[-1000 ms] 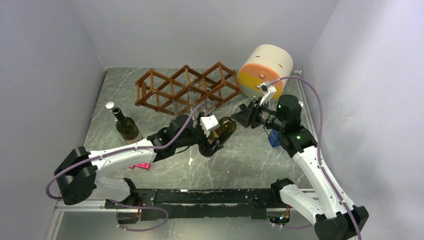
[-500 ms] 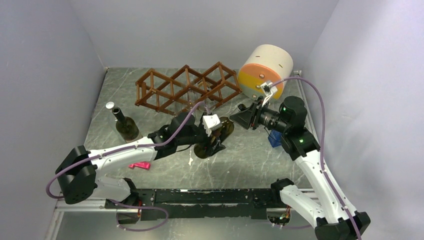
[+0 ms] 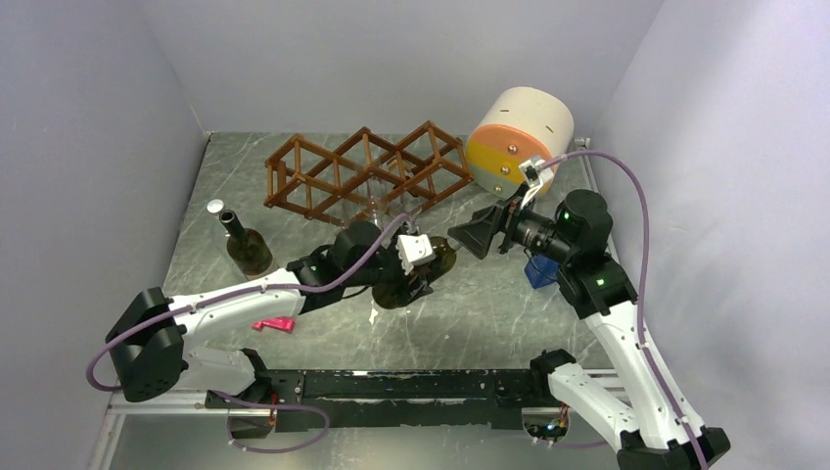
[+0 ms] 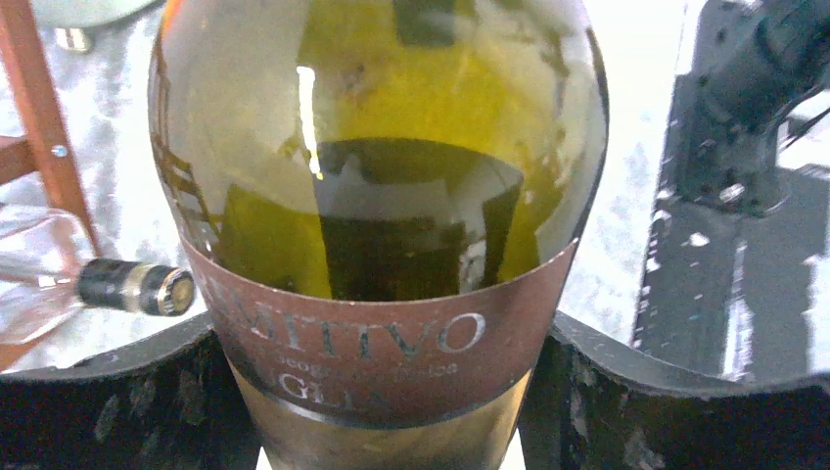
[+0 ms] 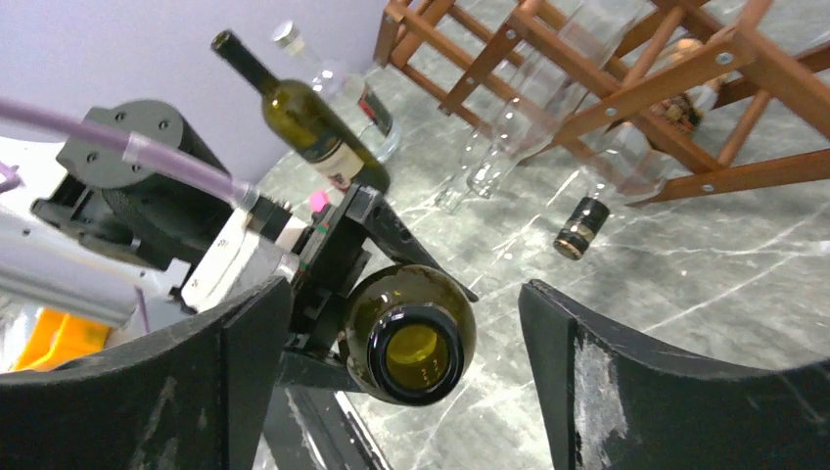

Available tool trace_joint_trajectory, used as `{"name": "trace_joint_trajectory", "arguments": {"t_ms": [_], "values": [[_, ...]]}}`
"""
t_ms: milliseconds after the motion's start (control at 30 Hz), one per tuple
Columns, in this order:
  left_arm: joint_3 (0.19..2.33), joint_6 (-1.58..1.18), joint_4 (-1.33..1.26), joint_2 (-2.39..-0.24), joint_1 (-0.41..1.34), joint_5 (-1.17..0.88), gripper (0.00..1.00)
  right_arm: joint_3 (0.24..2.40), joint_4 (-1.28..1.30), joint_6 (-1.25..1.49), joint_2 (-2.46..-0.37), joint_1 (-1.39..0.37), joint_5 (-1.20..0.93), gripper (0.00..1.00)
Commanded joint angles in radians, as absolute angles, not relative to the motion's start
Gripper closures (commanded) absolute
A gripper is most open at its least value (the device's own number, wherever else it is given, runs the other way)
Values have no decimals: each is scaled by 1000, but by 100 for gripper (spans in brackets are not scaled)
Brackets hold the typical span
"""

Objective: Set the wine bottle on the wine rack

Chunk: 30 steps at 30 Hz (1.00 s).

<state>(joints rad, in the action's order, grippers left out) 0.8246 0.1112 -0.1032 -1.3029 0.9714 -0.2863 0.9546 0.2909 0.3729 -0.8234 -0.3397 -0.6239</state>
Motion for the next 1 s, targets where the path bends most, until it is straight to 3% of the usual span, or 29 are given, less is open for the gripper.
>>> {"name": "trace_joint_trajectory", "arguments": {"t_ms": [0, 100, 300, 533, 733, 967], "values": [[912, 341, -116, -1248, 976, -190, 93, 997, 374, 288, -786, -340, -484, 7], [967, 524, -82, -1251, 976, -149, 93, 1042, 420, 242, -782, -341, -410, 5], [940, 1030, -156, -1218, 976, -160, 93, 1082, 464, 214, -781, -341, -460, 6], [1045, 1485, -108, -1332, 969, -90, 93, 1081, 505, 226, -762, -341, -450, 7], [1235, 1623, -36, -1427, 960, -98, 93, 1076, 551, 218, -786, -341, -451, 12], [1285, 1740, 13, -1459, 929, -103, 93, 1076, 630, 185, -757, -341, -372, 14]]}}
